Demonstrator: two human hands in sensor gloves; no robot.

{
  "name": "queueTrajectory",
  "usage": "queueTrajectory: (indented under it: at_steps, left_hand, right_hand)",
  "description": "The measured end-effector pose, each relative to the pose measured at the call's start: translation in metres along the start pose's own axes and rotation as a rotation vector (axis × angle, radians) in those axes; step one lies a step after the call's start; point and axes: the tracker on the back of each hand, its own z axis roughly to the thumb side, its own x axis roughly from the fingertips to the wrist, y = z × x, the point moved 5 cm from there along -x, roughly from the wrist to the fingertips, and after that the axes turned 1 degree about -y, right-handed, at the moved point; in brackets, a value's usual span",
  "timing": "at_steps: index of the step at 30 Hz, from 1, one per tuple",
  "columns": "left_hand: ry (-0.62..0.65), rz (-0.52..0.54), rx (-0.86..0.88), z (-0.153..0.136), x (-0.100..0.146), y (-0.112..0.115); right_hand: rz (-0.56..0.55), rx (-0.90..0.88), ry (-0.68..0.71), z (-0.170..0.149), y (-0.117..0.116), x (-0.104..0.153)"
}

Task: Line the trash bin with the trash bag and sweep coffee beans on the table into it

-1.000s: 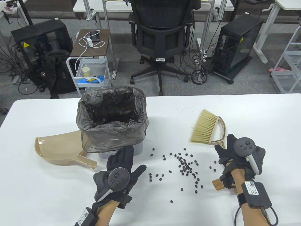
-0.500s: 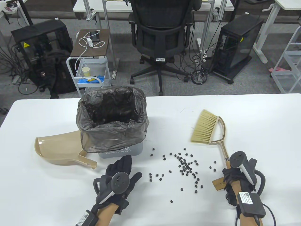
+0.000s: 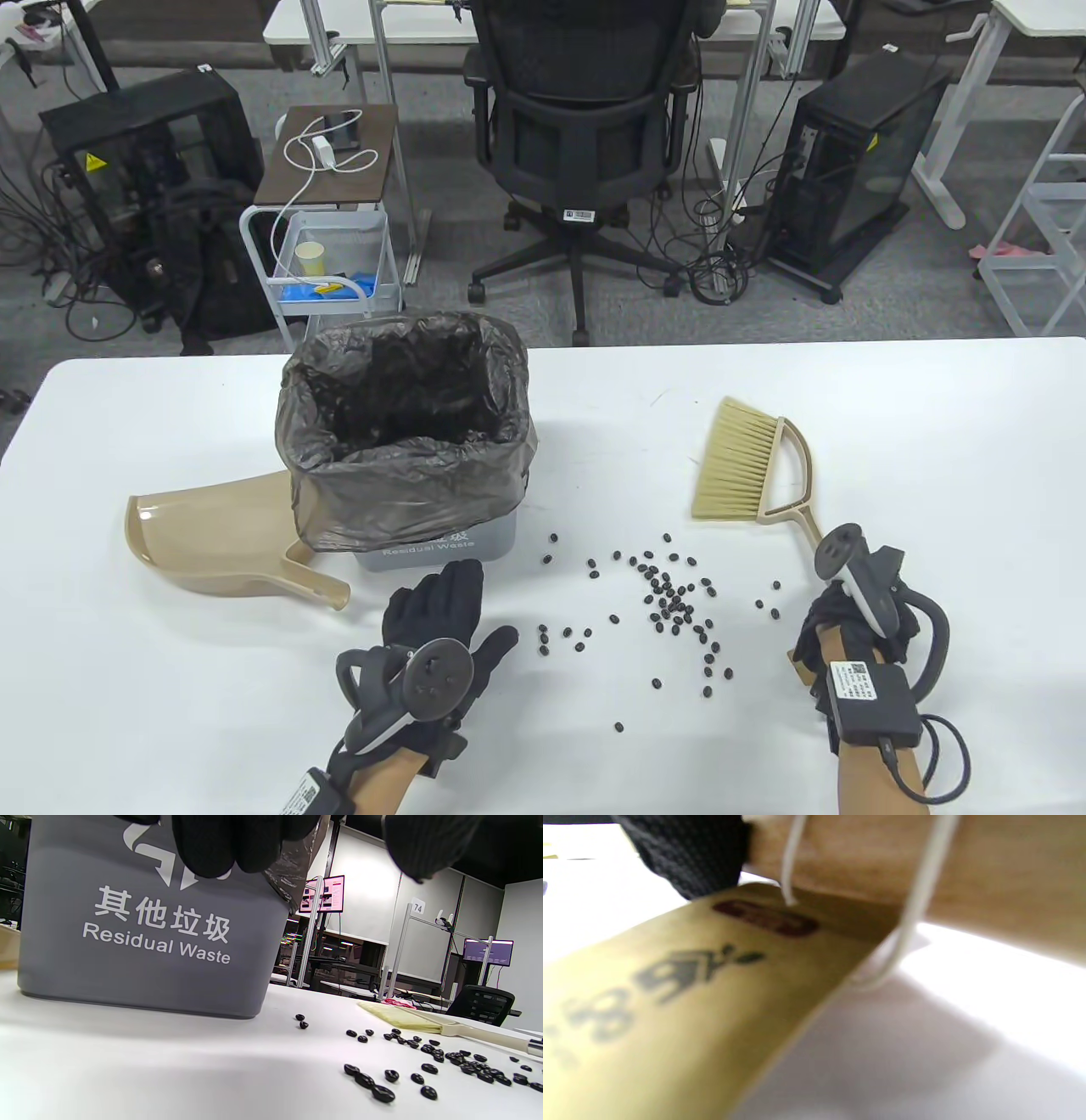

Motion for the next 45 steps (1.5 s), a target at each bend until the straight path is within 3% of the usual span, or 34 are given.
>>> queueTrajectory:
  at_steps: [8, 10, 13, 17, 23, 27, 33, 39, 45]
  left_hand:
    - [-0.008, -0.004, 0.009, -0.002, -0.001, 0.001]
    - [-0.008, -0.011, 0.003, -0.001, 0.000, 0.005]
    - [0.015, -0.046, -0.032, 0.006, 0.000, 0.013]
    - [0.027, -0.055, -0.050, 0.011, -0.001, 0.017]
    - [-0.001, -0.059, -0.026, 0.002, -0.002, 0.016]
    - [-0.026, -0.056, -0.008, -0.006, -0.003, 0.015]
    - [-0.037, -0.055, 0.003, -0.009, -0.003, 0.013]
    - [-0.040, -0.059, 0.002, -0.009, -0.003, 0.012]
    - [-0.029, -0.070, -0.007, -0.006, -0.003, 0.015]
  right_hand:
    - [0.103, -0.324, -0.045, -0.028, -0.001, -0.010]
    - [0.106, -0.323, -0.047, -0.028, 0.004, -0.009]
    - [0.086, -0.330, -0.009, -0.025, 0.013, -0.006]
    - [0.114, -0.508, 0.046, -0.025, 0.021, -0.001]
    - [-0.169, -0.393, 0.115, -0.021, 0.070, 0.019]
    - [-0.352, -0.196, 0.173, -0.012, 0.102, 0.037]
    - [-0.564, 0.170, 0.219, 0.008, 0.130, 0.068]
    - [-0.575, 0.440, 0.202, 0.013, 0.127, 0.079]
    - [-0.442, 0.448, 0.296, 0.006, 0.118, 0.093]
